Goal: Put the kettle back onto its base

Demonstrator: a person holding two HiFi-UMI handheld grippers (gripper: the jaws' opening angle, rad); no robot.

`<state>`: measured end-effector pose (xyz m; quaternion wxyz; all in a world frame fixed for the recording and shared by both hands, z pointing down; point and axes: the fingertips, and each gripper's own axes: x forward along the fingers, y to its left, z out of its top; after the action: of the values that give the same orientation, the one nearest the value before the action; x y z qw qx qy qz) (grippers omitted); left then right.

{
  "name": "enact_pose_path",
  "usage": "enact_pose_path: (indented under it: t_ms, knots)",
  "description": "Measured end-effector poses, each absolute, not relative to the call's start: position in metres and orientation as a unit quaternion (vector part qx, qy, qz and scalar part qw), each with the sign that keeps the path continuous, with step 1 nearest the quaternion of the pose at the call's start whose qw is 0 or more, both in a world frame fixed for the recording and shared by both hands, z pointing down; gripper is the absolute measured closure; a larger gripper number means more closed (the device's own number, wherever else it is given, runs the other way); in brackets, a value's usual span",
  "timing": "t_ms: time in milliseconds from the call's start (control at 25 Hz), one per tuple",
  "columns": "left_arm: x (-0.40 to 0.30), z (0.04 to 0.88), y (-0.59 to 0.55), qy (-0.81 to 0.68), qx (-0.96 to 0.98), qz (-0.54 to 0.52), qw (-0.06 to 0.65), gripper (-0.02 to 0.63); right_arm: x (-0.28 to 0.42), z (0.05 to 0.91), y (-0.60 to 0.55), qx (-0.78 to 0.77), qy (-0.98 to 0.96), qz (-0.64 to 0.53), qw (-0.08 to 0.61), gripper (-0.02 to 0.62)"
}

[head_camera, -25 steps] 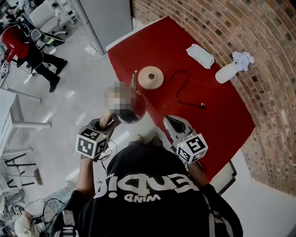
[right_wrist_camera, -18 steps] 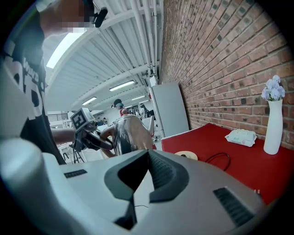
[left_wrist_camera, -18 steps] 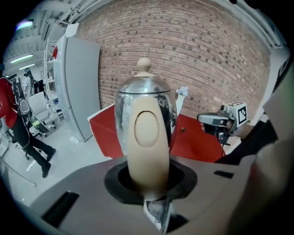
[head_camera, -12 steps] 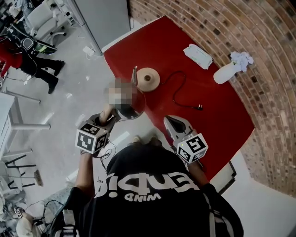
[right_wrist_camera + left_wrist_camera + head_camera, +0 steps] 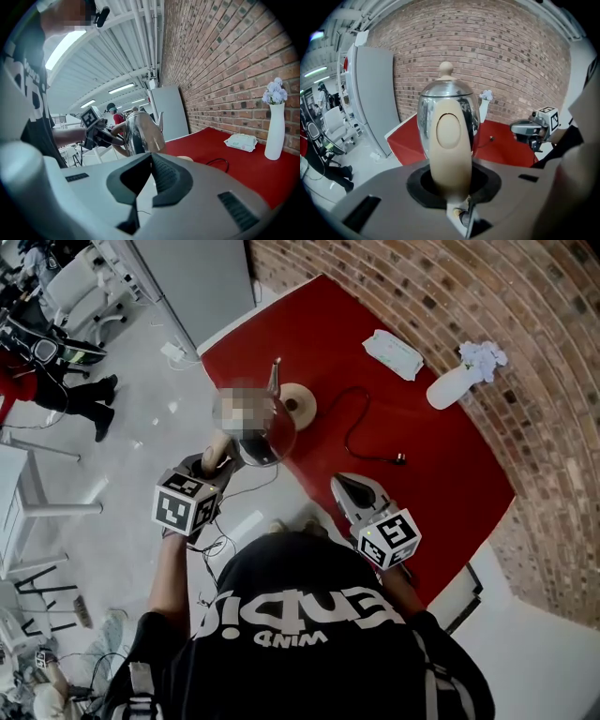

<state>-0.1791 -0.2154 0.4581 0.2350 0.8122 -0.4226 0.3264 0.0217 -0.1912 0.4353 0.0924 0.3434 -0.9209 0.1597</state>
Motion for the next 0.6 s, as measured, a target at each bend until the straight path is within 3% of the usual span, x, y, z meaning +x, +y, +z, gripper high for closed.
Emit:
enact_pose_path:
  t_ms: [600]
  knots:
    - [-0.170,0.452,-0.315,-0.413,0.817,0.349,0.202,0.534,0.041,0.443,-0.207,0.366,-0.909,0.175,0.094,0.574]
